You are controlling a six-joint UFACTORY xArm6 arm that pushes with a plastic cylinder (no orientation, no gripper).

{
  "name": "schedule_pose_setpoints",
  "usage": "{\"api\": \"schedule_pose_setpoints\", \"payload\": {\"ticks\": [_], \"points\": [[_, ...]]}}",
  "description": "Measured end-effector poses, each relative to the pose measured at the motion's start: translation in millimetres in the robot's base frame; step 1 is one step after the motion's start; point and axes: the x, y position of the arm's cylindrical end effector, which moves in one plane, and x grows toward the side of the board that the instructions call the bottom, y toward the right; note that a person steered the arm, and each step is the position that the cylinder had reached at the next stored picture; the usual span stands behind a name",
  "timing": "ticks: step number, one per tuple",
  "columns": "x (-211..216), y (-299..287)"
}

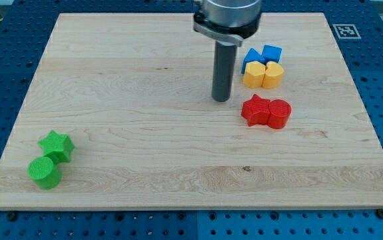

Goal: Move the red circle into the green circle

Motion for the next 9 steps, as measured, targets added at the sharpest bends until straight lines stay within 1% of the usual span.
{"api": "schedule_pose_setpoints", "payload": {"ticks": [2,3,4,6,8,9], "points": [[-8,47],[-8,82],[1,104],[45,107],[69,108],[72,108]]}}
